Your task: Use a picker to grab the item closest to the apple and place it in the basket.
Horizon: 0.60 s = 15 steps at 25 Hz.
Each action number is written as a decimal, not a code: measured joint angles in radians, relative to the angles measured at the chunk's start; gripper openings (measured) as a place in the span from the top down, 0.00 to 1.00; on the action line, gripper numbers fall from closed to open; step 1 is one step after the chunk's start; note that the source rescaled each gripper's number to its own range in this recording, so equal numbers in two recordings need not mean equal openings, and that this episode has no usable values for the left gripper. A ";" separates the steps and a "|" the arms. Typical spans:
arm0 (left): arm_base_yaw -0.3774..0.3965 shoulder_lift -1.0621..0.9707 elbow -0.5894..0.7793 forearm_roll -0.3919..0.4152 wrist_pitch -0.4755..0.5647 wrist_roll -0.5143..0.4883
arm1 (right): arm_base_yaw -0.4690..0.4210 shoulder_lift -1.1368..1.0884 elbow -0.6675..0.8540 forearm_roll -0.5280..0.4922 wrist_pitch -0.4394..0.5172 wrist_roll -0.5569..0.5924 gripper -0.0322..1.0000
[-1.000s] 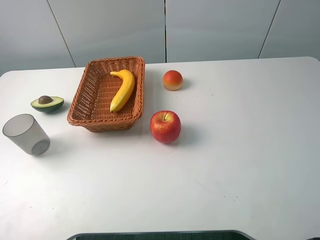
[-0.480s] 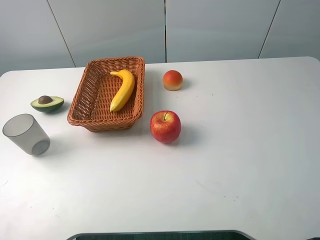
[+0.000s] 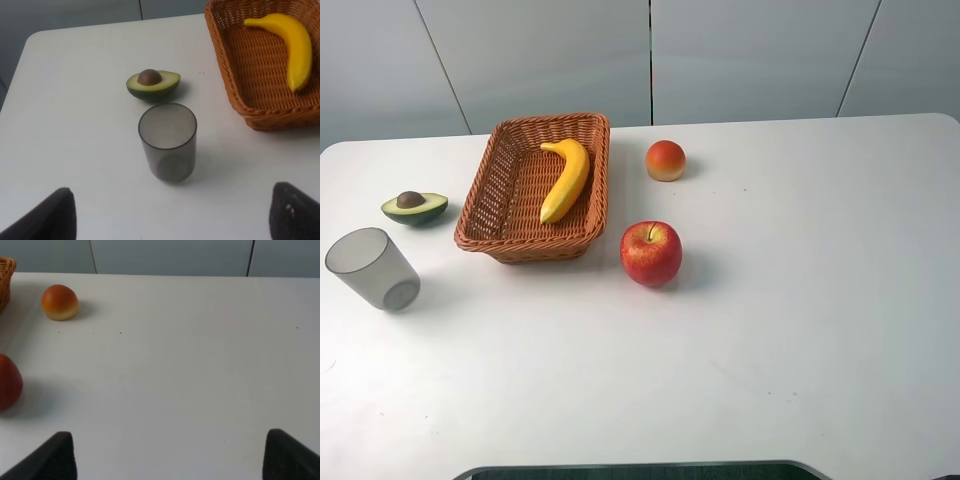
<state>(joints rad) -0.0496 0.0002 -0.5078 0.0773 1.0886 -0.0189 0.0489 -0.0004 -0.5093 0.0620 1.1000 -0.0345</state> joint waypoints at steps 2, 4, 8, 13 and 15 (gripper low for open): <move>0.000 0.000 0.000 0.000 0.000 0.000 | 0.000 0.000 0.000 -0.008 0.000 0.015 0.31; 0.000 0.000 0.000 0.000 0.000 0.000 | 0.000 0.000 0.000 -0.021 0.000 0.025 0.31; 0.000 0.000 0.000 0.000 0.000 0.000 | 0.000 0.000 0.000 -0.023 0.000 0.034 0.31; 0.000 0.000 0.000 0.000 0.000 0.002 | 0.000 0.000 0.000 -0.023 0.000 0.034 0.31; 0.000 0.000 0.000 0.000 0.000 0.002 | 0.000 0.000 0.000 -0.023 0.000 0.034 0.31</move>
<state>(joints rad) -0.0496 0.0002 -0.5078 0.0773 1.0886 -0.0169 0.0489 -0.0004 -0.5093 0.0394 1.1000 0.0000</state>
